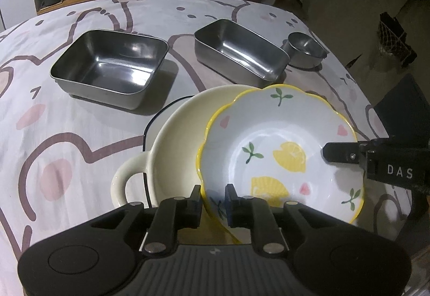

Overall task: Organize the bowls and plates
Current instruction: 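Lower the yellow-rimmed bowl into the cream bowl with both grippers, then open both grippers and release the yellow-rimmed bowl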

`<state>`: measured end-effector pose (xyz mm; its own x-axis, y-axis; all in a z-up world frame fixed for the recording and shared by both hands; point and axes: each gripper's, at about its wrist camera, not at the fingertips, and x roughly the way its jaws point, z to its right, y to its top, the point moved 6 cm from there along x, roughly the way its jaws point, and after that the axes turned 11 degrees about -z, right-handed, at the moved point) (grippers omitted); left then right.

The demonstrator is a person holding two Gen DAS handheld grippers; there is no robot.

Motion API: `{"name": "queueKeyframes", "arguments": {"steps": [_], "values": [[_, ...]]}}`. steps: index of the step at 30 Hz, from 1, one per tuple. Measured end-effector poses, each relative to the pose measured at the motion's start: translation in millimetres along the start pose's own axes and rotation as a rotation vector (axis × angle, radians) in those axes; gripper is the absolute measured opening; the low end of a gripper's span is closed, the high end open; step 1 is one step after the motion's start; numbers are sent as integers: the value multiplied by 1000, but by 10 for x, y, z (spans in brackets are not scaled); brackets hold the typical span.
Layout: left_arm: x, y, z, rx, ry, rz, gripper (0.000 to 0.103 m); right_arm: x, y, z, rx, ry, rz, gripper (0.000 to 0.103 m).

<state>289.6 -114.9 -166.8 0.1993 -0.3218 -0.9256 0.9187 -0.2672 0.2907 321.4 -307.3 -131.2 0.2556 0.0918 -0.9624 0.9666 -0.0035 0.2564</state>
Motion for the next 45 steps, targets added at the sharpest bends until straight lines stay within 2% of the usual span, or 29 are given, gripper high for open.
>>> {"name": "queueKeyframes", "arguments": {"steps": [20, 22, 23, 33, 45], "values": [[-62, -17, 3, 39, 12, 5, 22, -8, 20, -26, -17, -21, 14, 8], [-91, -11, -20, 34, 15, 13, 32, 1, 21, -23, -18, -22, 11, 8], [-109, -4, -29, 33, 17, 20, 33, 2, 22, -22, -18, -21, 11, 7], [-308, 1, -123, 18, 11, 66, 35, 58, 67, -36, -5, 6, 2, 7], [-500, -39, -181, 20, -9, 103, 40, 260, 136, -48, 44, 77, -52, 8]]}}
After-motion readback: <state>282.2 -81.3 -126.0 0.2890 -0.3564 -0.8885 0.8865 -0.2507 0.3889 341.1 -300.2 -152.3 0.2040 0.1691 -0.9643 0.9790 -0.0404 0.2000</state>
